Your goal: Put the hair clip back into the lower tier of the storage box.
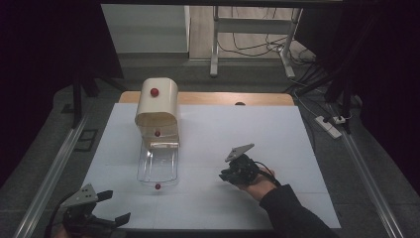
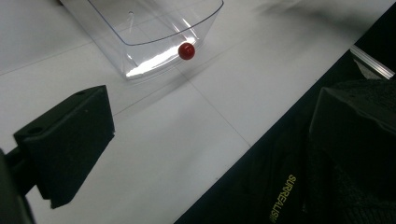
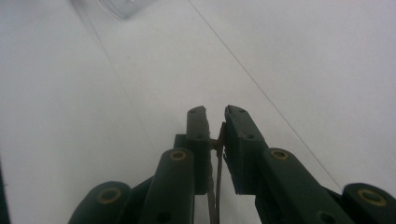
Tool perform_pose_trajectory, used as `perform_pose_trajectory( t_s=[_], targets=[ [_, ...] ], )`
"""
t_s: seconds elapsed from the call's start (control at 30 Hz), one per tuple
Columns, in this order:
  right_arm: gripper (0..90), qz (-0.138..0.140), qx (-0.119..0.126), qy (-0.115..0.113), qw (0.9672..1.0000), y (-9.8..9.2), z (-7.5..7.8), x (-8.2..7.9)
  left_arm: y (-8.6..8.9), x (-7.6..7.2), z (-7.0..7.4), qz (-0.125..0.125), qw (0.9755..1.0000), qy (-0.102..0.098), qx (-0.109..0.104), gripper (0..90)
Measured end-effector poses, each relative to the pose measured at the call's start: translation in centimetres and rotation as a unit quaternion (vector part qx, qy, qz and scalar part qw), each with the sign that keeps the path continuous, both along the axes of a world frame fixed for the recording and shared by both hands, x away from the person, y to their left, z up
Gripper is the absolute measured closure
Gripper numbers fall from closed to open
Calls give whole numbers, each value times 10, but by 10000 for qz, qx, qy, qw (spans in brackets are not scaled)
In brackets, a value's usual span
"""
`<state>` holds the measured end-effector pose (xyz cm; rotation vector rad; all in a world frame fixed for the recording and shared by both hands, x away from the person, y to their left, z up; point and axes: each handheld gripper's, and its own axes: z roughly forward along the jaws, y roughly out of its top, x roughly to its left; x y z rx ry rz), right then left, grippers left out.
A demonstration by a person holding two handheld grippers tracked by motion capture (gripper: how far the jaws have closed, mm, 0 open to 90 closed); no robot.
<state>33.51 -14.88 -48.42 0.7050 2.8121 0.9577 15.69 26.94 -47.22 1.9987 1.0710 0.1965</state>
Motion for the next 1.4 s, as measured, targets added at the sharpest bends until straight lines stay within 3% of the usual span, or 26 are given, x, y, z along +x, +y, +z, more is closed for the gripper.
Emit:
perform_pose_trajectory(
  t_s=[0.37, 1.4],
  targets=[
    [793, 120, 354, -139, 9992, 7, 16, 1, 1, 0, 0, 22, 10000, 18, -22, 2],
    [794, 158, 936, -228, 9952, 38, 40, 14, 2, 1, -1, 27, 9999, 56, -86, 2]
  ],
)
